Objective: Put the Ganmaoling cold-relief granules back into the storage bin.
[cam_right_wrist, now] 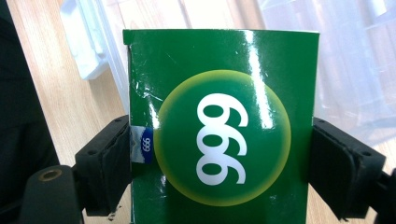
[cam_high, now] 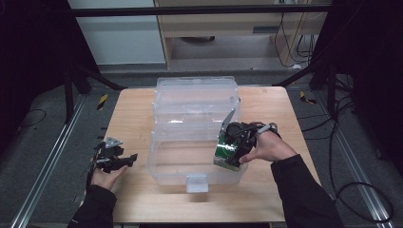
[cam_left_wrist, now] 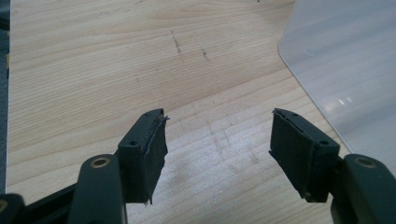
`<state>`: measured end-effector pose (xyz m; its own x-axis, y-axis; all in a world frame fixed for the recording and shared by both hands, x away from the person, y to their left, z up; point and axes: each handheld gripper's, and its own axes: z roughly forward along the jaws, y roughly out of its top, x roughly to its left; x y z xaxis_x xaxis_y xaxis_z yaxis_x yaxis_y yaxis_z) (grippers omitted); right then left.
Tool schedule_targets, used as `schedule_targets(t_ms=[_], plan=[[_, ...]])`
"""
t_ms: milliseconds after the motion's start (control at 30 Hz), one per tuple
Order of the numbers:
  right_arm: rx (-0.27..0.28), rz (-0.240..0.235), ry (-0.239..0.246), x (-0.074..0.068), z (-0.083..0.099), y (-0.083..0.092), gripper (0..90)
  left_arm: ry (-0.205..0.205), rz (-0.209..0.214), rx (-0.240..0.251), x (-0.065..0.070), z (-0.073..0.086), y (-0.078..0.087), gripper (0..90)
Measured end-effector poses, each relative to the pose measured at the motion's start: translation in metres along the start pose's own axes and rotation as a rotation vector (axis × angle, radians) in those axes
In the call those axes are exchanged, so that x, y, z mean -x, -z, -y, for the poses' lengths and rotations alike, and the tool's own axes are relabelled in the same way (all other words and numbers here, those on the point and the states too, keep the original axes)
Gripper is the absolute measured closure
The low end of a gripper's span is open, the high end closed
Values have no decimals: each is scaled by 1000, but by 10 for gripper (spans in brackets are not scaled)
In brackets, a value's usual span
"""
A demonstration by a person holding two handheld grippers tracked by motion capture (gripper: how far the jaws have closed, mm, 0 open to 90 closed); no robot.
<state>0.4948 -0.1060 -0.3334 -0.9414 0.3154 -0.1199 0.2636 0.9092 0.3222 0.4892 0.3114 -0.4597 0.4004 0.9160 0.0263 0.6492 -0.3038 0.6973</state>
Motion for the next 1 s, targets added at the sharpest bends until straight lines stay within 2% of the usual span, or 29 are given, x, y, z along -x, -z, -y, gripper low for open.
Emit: schedule_targets(t_ms=[167,200,233,333,500,667,1000], plan=[[-22,3,8,0,-2,-9,169,0,2,2,0,0,0,353],[-20,-20,-12,2,0,-14,169,0,1,0,0,0,0,353],[-20,-20,-12,2,0,-14,169,-2,2,-1,0,0,0,353],[-28,-16,18,3,3,-21,169,-6,2,-5,0,0,-1,353],[-43,-22,26,5,2,-27,169,-7,7,-4,1,0,-2,353],[-74,-27,58,5,1,-37,168,-6,6,-8,0,1,-2,353],[-96,-32,98,7,1,-50,168,-6,7,-9,0,1,-2,353]])
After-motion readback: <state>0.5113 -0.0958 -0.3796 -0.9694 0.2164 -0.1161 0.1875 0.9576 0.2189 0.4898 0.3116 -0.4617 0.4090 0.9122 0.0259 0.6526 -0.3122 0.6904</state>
